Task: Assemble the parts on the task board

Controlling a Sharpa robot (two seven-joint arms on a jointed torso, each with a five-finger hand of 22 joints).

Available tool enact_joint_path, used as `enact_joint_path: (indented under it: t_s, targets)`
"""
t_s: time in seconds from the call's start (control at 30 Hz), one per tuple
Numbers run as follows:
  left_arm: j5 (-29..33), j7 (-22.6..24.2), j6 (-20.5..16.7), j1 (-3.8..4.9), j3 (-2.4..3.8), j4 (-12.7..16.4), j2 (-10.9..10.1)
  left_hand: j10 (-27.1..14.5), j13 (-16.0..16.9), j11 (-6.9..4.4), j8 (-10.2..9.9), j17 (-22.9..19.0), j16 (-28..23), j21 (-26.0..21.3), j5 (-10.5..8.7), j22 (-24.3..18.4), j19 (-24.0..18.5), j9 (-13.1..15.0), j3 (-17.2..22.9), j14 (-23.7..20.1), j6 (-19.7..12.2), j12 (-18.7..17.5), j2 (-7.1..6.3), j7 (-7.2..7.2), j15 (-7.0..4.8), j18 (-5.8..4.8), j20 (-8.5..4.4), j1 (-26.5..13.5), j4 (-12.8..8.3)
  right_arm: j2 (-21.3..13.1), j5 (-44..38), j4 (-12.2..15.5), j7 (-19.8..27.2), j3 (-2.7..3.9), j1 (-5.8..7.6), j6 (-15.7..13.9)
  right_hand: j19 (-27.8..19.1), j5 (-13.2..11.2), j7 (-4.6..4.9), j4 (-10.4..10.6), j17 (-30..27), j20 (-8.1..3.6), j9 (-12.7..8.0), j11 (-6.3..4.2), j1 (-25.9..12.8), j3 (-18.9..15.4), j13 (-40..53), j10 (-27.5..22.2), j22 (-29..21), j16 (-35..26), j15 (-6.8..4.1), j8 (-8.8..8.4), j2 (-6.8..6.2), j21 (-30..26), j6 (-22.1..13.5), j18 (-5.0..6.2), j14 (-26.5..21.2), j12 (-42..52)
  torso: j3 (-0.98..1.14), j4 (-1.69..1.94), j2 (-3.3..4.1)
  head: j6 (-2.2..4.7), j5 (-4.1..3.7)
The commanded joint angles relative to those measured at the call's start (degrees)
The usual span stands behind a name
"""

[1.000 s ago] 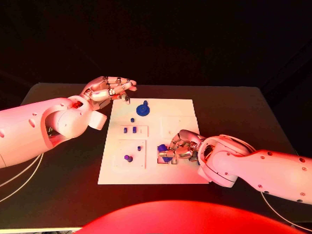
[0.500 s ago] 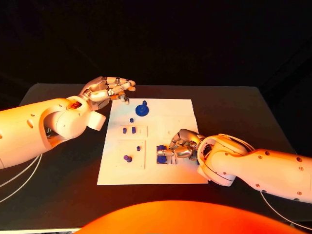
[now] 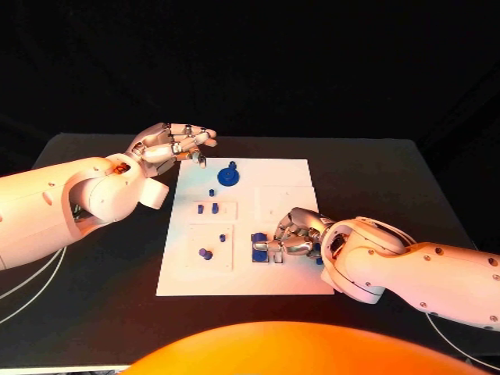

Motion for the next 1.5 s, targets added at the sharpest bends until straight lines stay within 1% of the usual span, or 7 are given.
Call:
enact_joint_path:
  t_s: [0.03, 0.17, 0.6, 0.97, 1.2, 1.3, 1.5]
  targets:
    - [-0.4, 0.0, 0.6, 0.01, 0.03, 0.2, 0.0, -0.4, 0.0, 0.02, 0.1, -0.1, 0.3, -0.3, 0.23, -0.1, 0.5, -0.1, -0.4, -0.5, -0.4, 0.4, -0.23, 0.01, 0.02, 0.81, -0.07, 0.4, 0.0, -0.4, -1.2, 0.9, 0.7, -0.01, -0.18, 0.9, 0.0, -0.2, -0.11, -0.4, 6.9, -0.34, -0.2, -0.15, 3.6, 0.2, 5.0, -0.1, 2.0, -0.1, -0.39, 0.42, 0.45, -0.3, -0.6, -0.19, 4.4, -0.2, 0.01, -0.01, 0.01, 0.01, 0.08]
    - [-0.4, -0.1, 0.5, 0.01, 0.03, 0.2, 0.0, -0.4, 0.1, 0.03, 0.1, -0.1, 0.3, -0.3, 0.22, -0.1, 0.5, -0.1, -0.5, -0.5, -0.3, 0.4, -0.24, 0.04, 0.03, 0.81, -0.07, 0.4, 0.0, -0.7, -1.1, 1.7, 0.9, -0.01, -0.43, 1.2, 0.0, -0.3, -0.11, -0.4, 6.9, -0.35, -0.4, -0.15, 7.1, 0.0, 5.0, -0.2, 2.2, -0.2, -0.40, 0.56, 0.55, -0.4, -0.8, -0.21, 4.4, -0.5, -0.02, -0.16, 0.02, 0.01, 0.29]
    - [-0.3, -0.5, 0.5, 0.01, 0.02, 0.1, 0.1, -0.4, 0.1, 0.05, 0.2, -0.1, 0.3, -0.4, 0.24, -0.1, 0.5, -0.1, -0.6, -0.5, -0.3, 0.5, -0.13, 0.08, 0.04, 0.81, -0.06, 0.4, 0.1, -0.4, -2.4, 1.2, 0.5, -0.01, -1.12, 2.3, 0.1, -0.2, -0.11, -0.3, 7.0, -0.35, -0.5, -0.16, 7.5, 0.0, 5.2, 0.0, 2.2, -0.2, -0.41, 0.61, 1.02, -0.3, -0.8, -0.22, 4.4, -0.3, 0.08, -0.05, 0.01, 0.01, 0.21]
    - [-0.2, -0.6, 0.5, 0.01, 0.00, -0.1, 0.2, -0.4, 0.1, 0.06, 0.2, -0.1, 0.3, -0.4, 0.28, -0.1, 0.6, -0.1, -0.6, -0.5, -0.2, 0.5, 0.02, 0.09, 0.04, 0.81, -0.06, 0.5, 0.2, -0.1, -3.2, 0.1, -0.8, -0.01, -1.34, 1.9, 0.2, -0.3, -0.18, -0.3, 7.0, -0.39, -0.8, -0.21, 8.2, 0.1, 5.6, 0.2, 2.6, -0.1, -0.46, 0.71, 3.81, -0.1, -0.7, -0.29, 4.4, -0.1, 0.01, -0.05, 0.02, 0.01, 0.12]
    - [-0.2, -0.7, 0.6, -0.04, -0.15, -0.4, 0.4, -0.4, 0.1, 0.06, 0.2, -0.1, 0.3, -0.4, 0.28, -0.1, 0.6, -0.1, -0.6, -0.5, -0.2, 0.5, 0.05, 0.09, 0.05, 0.81, -0.06, 0.5, 0.2, -0.4, -3.1, 0.3, -0.5, -0.01, -1.36, 2.7, 0.2, -0.3, -0.21, -0.5, 7.0, -0.40, -0.8, -0.24, 8.7, 0.0, 5.6, 0.2, 2.5, -0.2, -0.47, 0.70, 3.74, -0.3, -0.7, -0.26, 4.4, -0.1, 0.04, -0.04, 0.01, 0.01, 0.32]
    - [-0.1, -0.8, 0.6, -0.05, -0.32, -0.5, 0.5, -0.4, 0.1, 0.06, 0.2, -0.1, 0.3, -0.4, 0.29, -0.2, 0.6, -0.1, -0.6, -0.5, -0.2, 0.6, 0.18, 0.09, 0.05, 0.81, -0.06, 0.5, 0.3, -0.5, -3.0, 0.4, -0.5, -0.01, -1.36, 3.1, 0.0, -0.3, -0.14, -0.7, 6.8, -0.40, -1.2, -0.20, 12.6, -0.3, 5.5, 0.1, 2.4, -0.2, -0.46, 0.53, 2.97, -1.1, -1.0, -0.16, 4.4, -0.4, 0.03, -0.05, -0.04, 0.01, 0.48]
    - [0.0, -0.8, 0.6, -0.08, -0.55, -0.6, 0.5, -0.4, 0.1, 0.06, 0.2, -0.1, 0.3, -0.5, 0.30, -0.2, 0.6, -0.1, -0.6, -0.5, -0.2, 0.6, 0.28, 0.09, 0.05, 0.81, -0.06, 0.6, 0.4, -0.8, -2.8, 0.9, -0.5, -0.01, -1.37, 3.8, -0.1, -0.3, -0.03, -0.5, 6.7, -0.34, -1.5, -0.11, 14.2, -0.9, 5.5, 0.0, 2.4, -0.3, -0.38, 0.44, 2.06, -1.4, -1.1, -0.13, 4.4, -0.5, 0.02, -0.04, -0.02, 0.01, 0.51]
